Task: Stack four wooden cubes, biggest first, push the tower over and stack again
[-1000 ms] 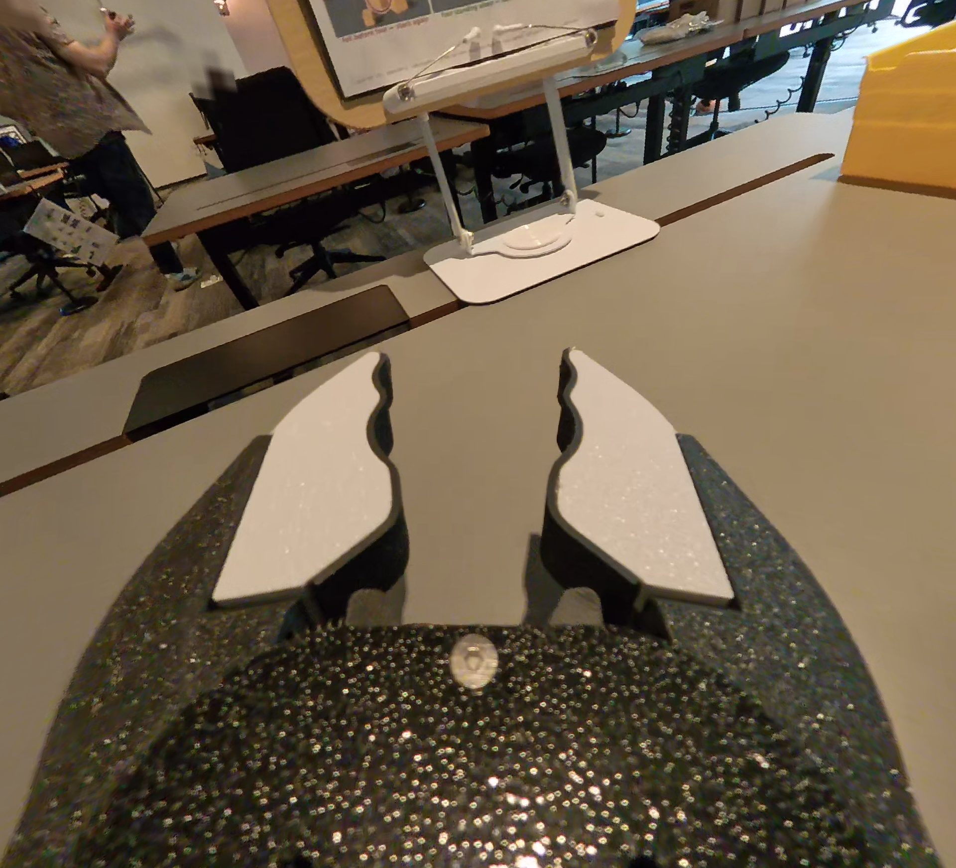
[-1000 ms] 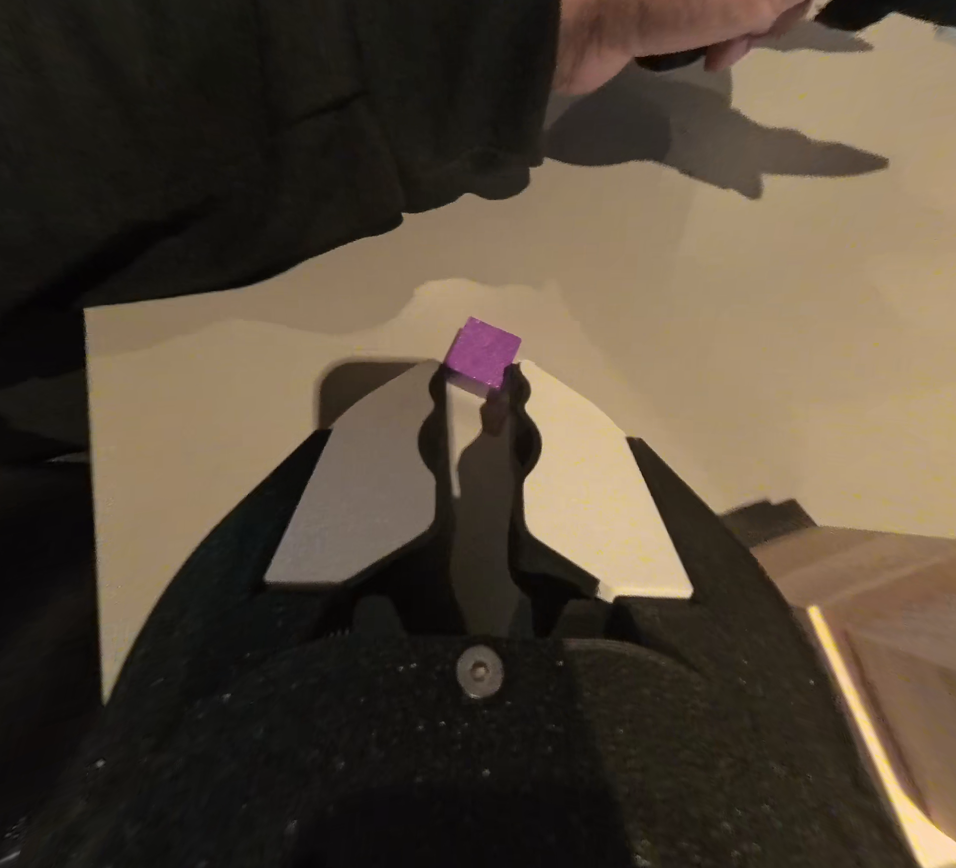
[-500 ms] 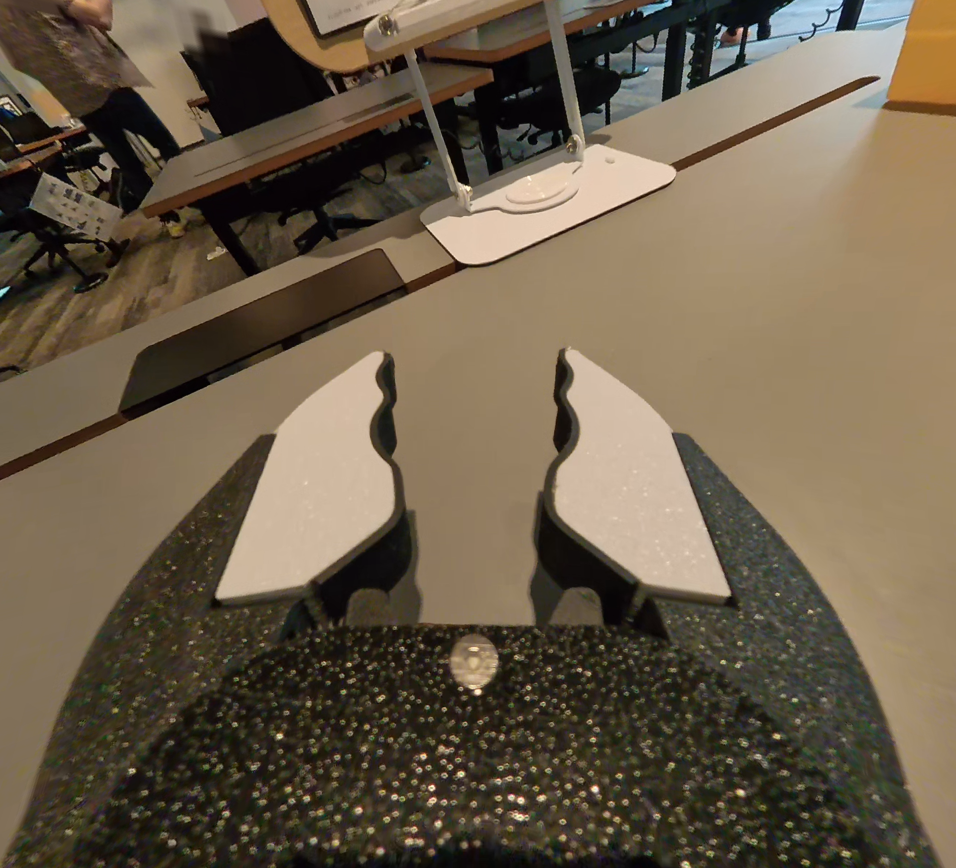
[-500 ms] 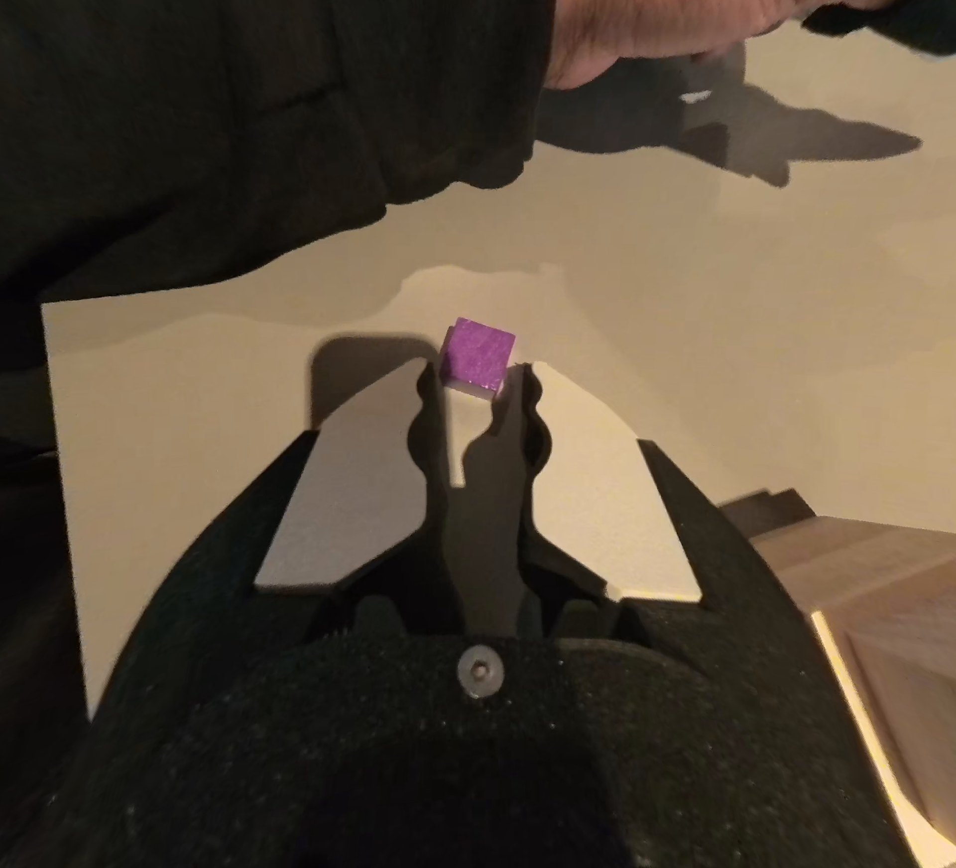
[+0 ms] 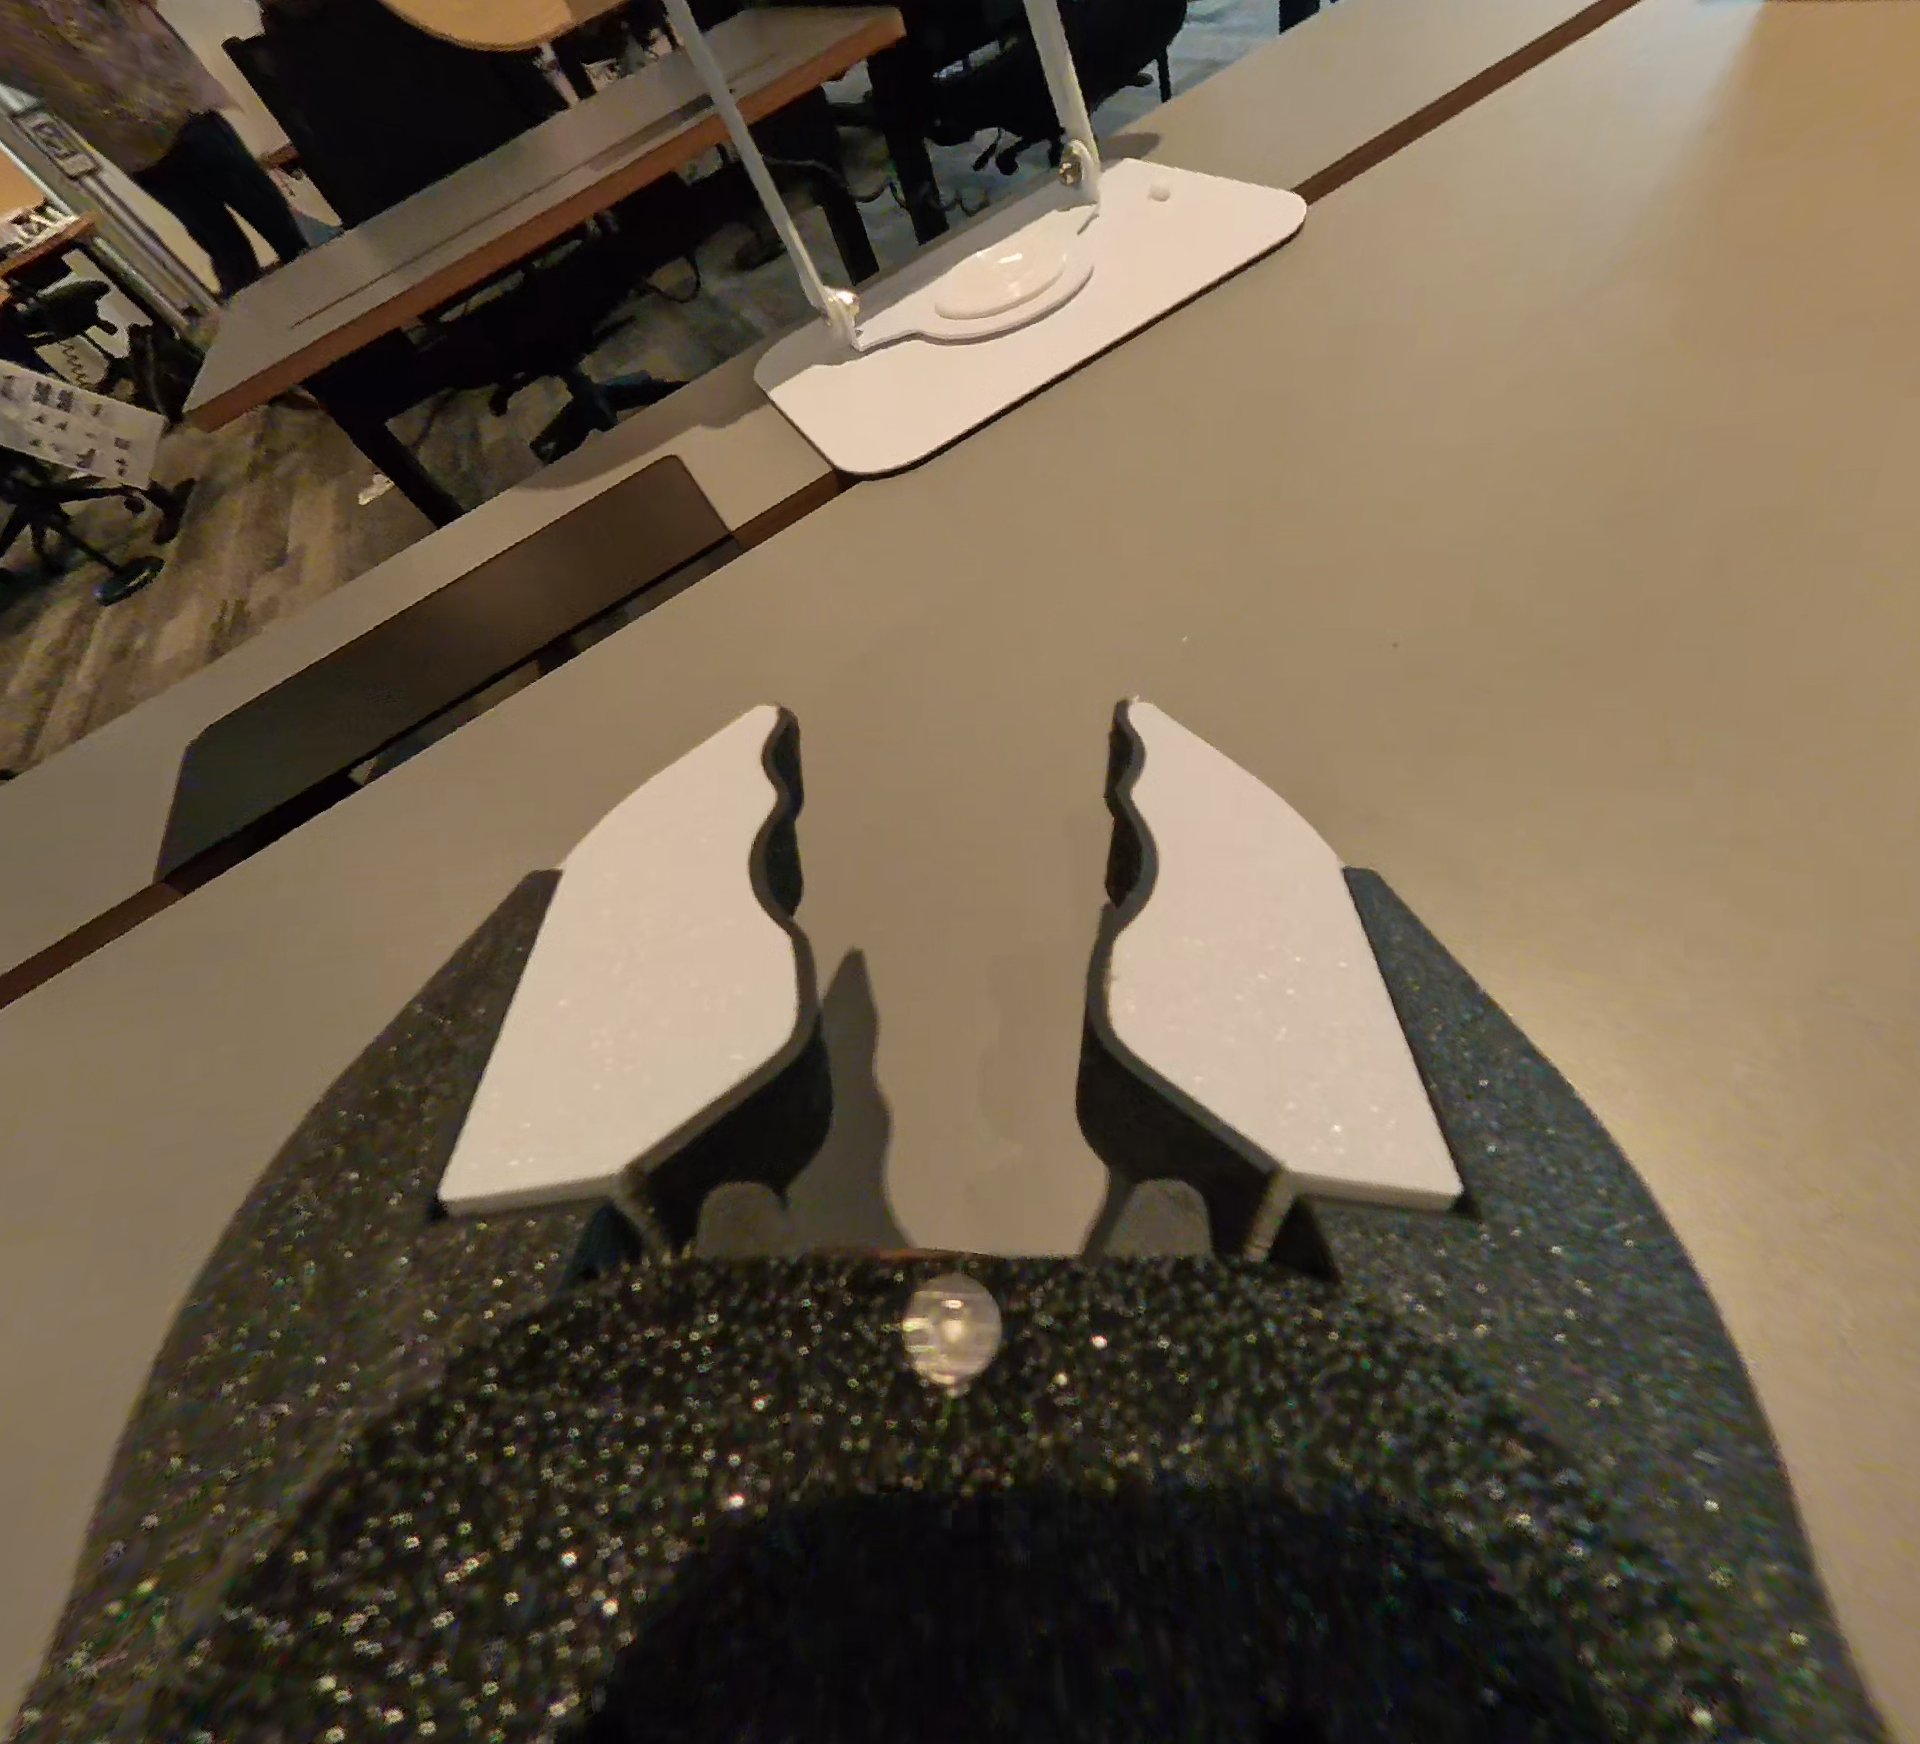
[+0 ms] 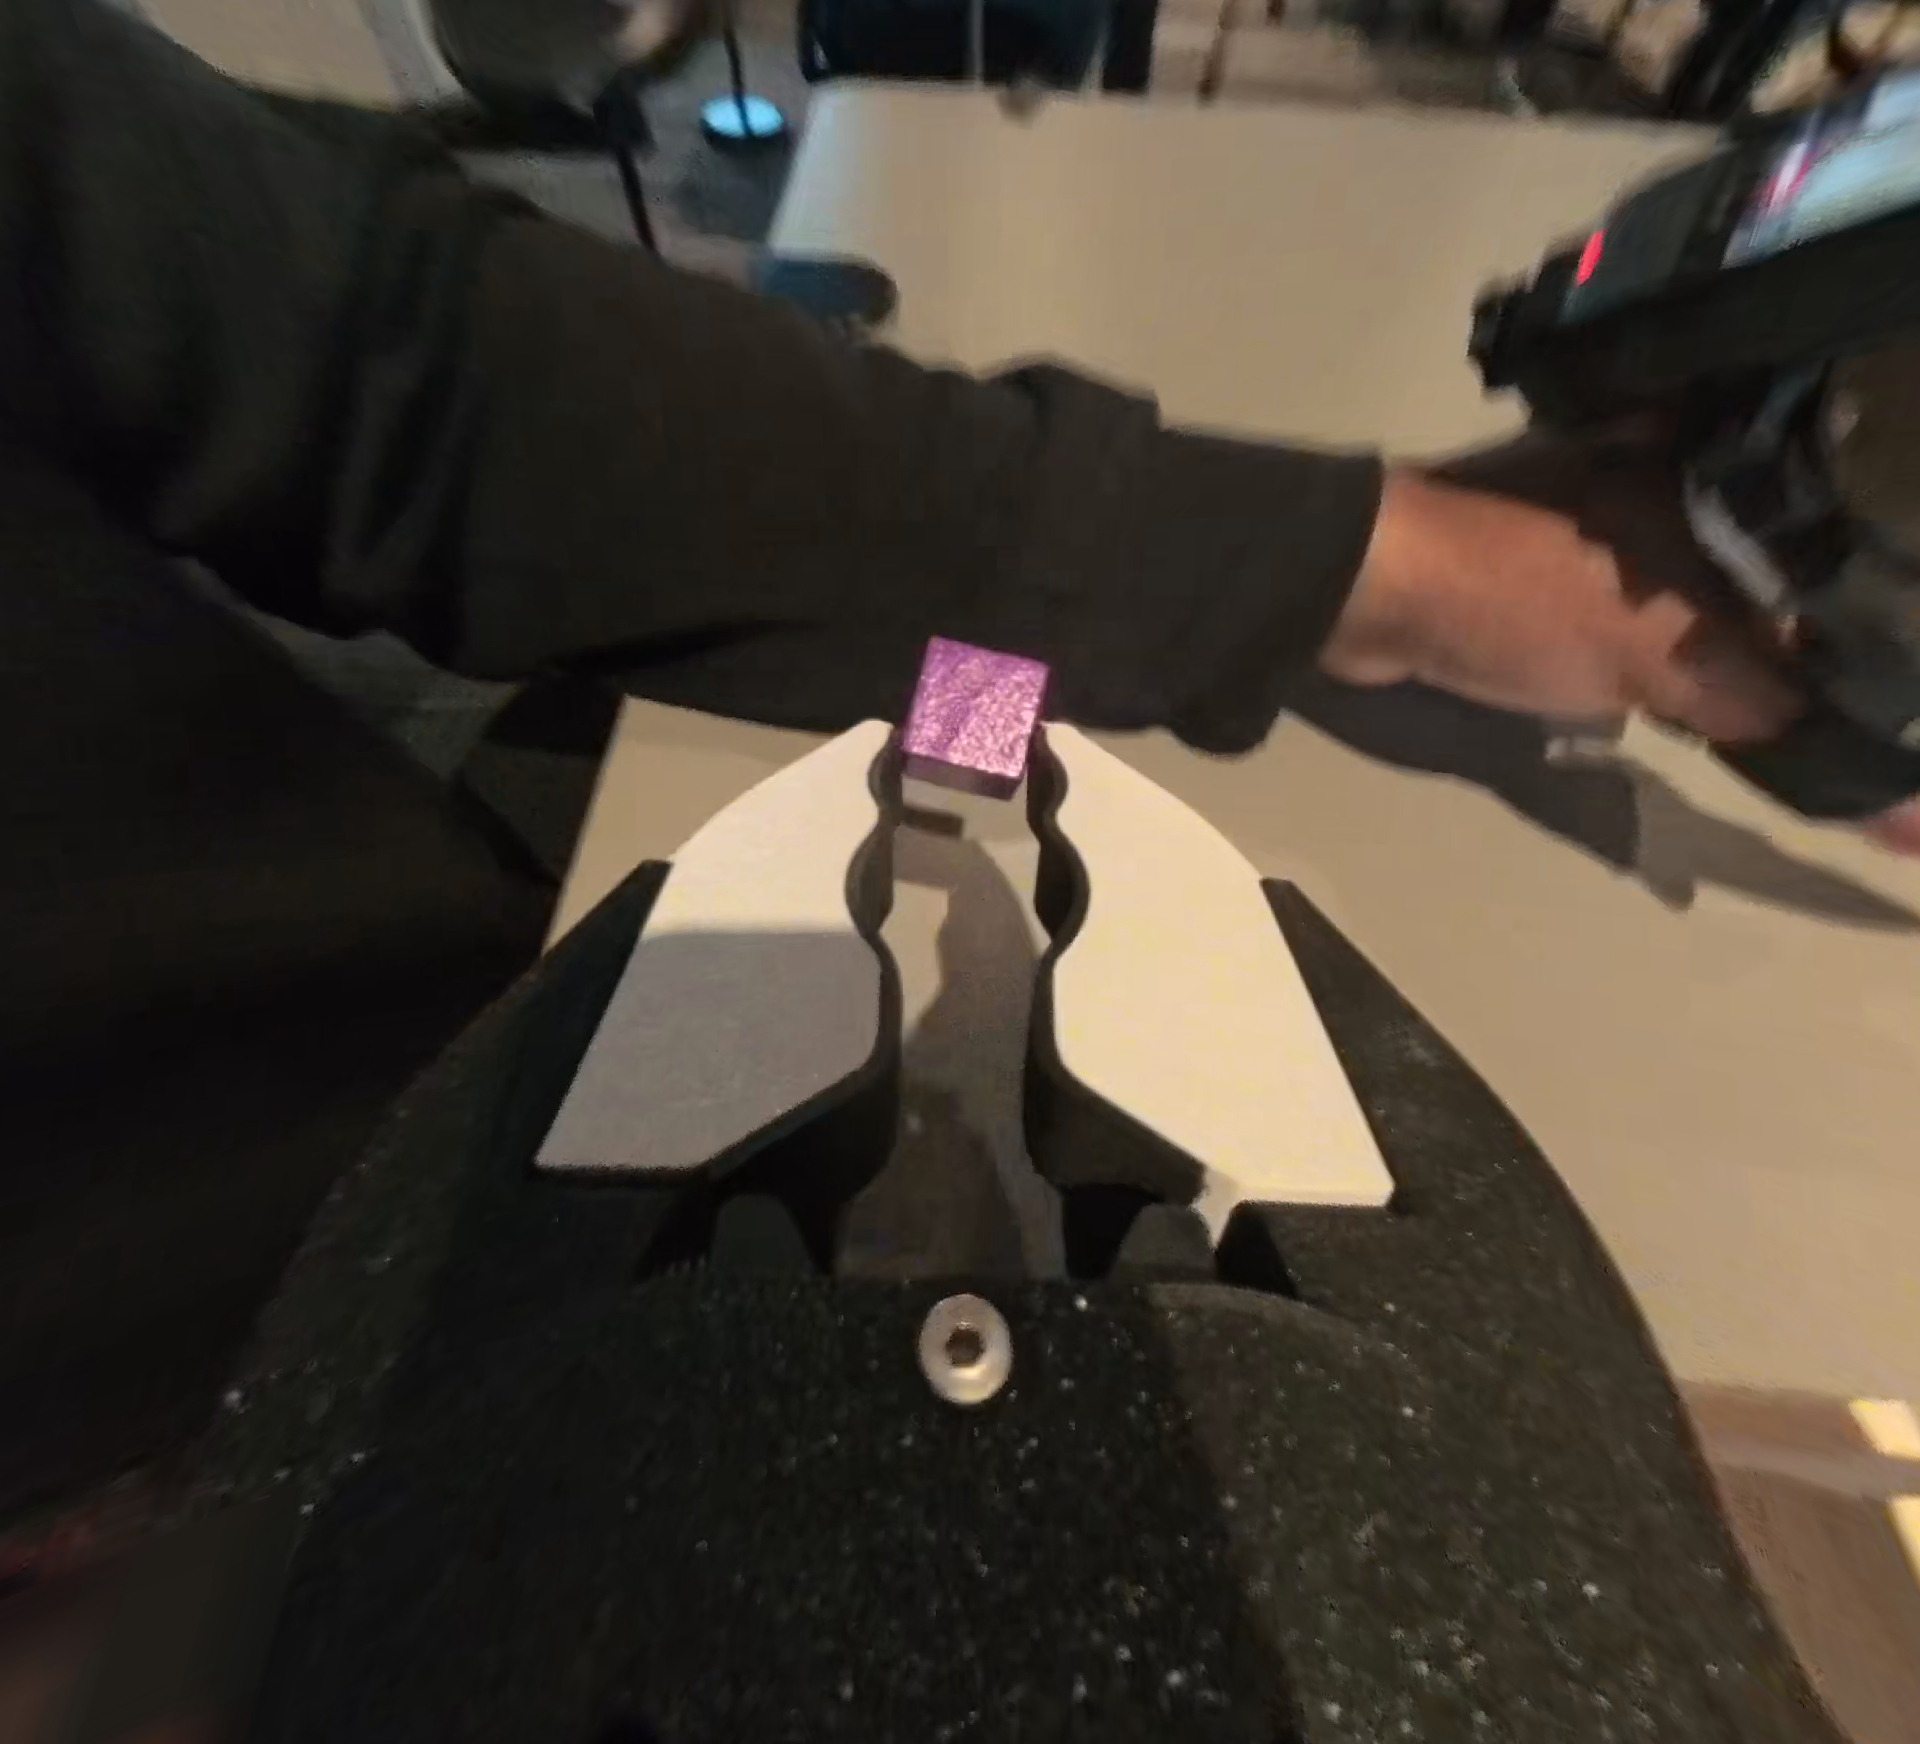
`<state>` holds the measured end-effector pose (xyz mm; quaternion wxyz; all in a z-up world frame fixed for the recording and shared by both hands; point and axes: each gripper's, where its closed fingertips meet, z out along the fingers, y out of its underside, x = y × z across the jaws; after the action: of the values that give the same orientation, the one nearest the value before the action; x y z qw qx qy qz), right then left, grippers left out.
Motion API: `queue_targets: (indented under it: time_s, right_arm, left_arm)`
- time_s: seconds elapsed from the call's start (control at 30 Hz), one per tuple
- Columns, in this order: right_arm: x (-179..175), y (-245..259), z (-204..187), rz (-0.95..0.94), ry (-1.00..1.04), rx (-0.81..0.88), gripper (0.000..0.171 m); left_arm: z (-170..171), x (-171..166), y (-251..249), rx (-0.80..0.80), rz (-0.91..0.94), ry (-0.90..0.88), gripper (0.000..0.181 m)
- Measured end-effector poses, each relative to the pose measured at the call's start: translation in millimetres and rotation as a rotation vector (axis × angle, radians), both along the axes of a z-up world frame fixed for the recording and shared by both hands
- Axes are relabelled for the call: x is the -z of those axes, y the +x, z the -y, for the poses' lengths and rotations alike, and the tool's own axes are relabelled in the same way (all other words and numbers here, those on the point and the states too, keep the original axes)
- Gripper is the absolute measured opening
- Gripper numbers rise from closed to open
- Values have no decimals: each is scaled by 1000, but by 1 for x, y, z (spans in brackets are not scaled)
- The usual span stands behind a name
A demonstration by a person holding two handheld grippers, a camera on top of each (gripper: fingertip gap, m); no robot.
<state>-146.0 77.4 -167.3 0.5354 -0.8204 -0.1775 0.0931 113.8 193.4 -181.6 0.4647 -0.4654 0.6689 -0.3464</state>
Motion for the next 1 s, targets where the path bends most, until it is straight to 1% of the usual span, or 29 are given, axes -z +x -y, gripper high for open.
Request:
queue_targets:
  time_s: [0.1, 0.17, 0.3, 0.4, 0.5, 0.6, 0.67, 0.73, 0.83, 1.0]
  right_arm:
    - [-40, -3, 11, 8, 106, -75, 22]
    - [-66, 6, 19, 34, 164, -93, 22]
    - [-113, 53, 35, 61, 255, -42, 22]
    - [-135, 100, 49, 35, 323, 13, 22]
    - [-134, 147, 65, -25, 388, 80, 22]
    - [-118, 180, 83, -122, 423, 111, 22]
    - [-105, 194, 91, -140, 423, 119, 22]
    - [-96, 201, 96, -153, 414, 98, 22]
    - [-89, 198, 98, -153, 414, 21, 22]
    - [-91, 180, 96, -99, 404, -132, 22]
  left_arm:
    - [1, 2, 1, 10, -16, -5, 56]
    - [1, 2, 1, 13, -15, -14, 55]
    - [0, -1, 0, 12, 0, -25, 55]
    - [1, -2, -1, 12, 10, -20, 55]
    - [0, -1, -3, 7, 10, -10, 55]
    - [-1, -2, -4, 1, 11, -7, 54]
    - [-3, -2, -5, -3, 12, -6, 54]
    - [-5, -2, -7, -3, 16, 0, 53]
    - [-7, -1, -11, -2, 12, 10, 53]
    - [-11, 3, -14, -7, -8, 47, 53]
